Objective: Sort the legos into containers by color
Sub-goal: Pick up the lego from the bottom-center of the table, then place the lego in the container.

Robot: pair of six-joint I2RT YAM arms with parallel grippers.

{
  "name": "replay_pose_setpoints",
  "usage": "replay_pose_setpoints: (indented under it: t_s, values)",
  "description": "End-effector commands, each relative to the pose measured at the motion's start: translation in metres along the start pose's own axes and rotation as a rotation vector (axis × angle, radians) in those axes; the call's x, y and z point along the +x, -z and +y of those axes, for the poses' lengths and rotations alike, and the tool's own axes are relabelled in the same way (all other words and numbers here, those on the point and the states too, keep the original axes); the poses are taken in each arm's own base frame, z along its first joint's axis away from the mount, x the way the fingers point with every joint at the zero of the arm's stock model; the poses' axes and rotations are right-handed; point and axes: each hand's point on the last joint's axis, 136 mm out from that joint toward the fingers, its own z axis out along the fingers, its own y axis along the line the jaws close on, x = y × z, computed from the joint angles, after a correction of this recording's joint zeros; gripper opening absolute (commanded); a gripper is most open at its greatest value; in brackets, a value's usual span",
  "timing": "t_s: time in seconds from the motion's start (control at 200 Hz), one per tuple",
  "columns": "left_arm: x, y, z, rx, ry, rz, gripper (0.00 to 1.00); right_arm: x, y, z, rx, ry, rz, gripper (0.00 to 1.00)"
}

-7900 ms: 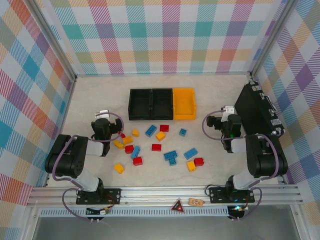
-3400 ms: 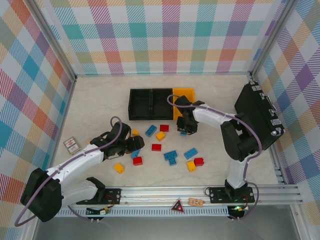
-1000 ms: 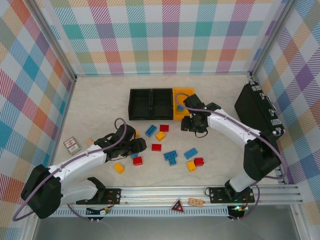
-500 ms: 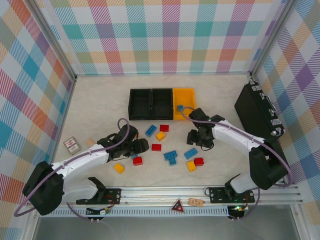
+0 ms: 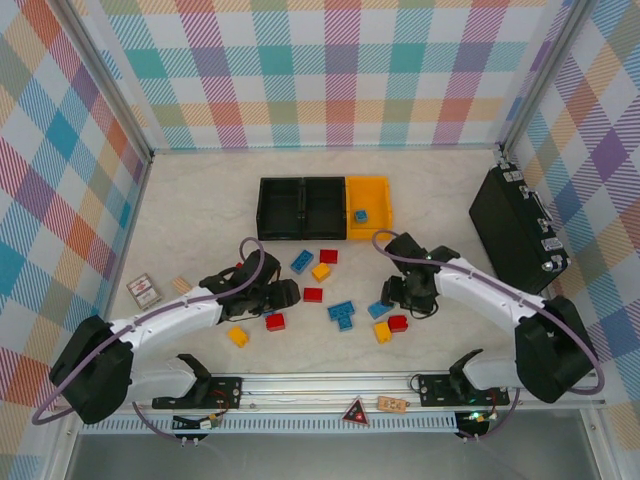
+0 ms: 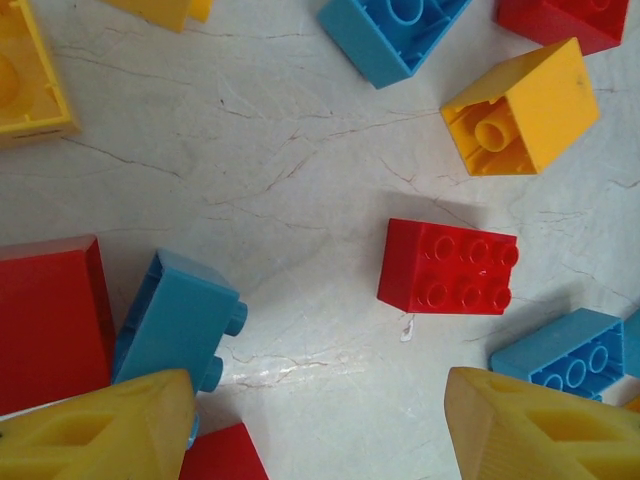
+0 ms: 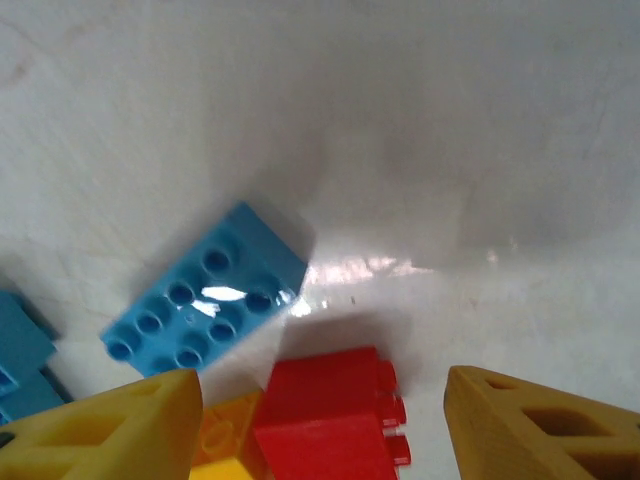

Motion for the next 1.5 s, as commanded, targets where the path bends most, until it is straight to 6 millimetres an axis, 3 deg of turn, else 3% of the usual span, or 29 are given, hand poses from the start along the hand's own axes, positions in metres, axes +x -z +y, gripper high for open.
replay_pose_setpoints:
  t_s: [0.0, 0.265, 0.485, 0.67, 0.845, 1.075, 1.285, 1.495]
  values:
    - [0.006, -0.005, -0.007, 0.013, -0.006, 0.03, 0.68, 0.02, -0.003, -0.003, -0.004, -0.024, 0.057, 0.67]
    - [0.009, -0.008, -0.006, 0.004, -0.012, 0.036, 0.67, 0.023, -0.01, -0.005, 0.034, -0.004, 0.069, 0.66]
    - [0.01, -0.007, -0.004, 0.002, -0.006, 0.033, 0.68, 0.021, -0.018, -0.022, 0.128, -0.04, 0.055, 0.63]
    - [0.011, -0.006, -0.005, 0.002, -0.008, 0.033, 0.68, 0.017, -0.02, -0.02, 0.117, -0.039, 0.034, 0.56]
    - [0.01, -0.006, -0.006, 0.005, -0.009, 0.03, 0.67, 0.018, -0.024, -0.013, 0.098, -0.027, 0.059, 0.37]
    - [0.011, -0.005, -0.004, -0.001, -0.011, 0.024, 0.68, 0.011, -0.008, -0.009, 0.077, -0.022, 0.021, 0.32]
    - [0.005, 0.001, -0.005, -0.001, -0.005, -0.01, 0.68, -0.02, 0.027, 0.022, -0.01, 0.025, -0.084, 0.31]
    - [-0.002, 0.016, 0.002, -0.015, 0.016, -0.07, 0.68, -0.064, 0.053, 0.075, -0.098, 0.096, -0.155, 0.31]
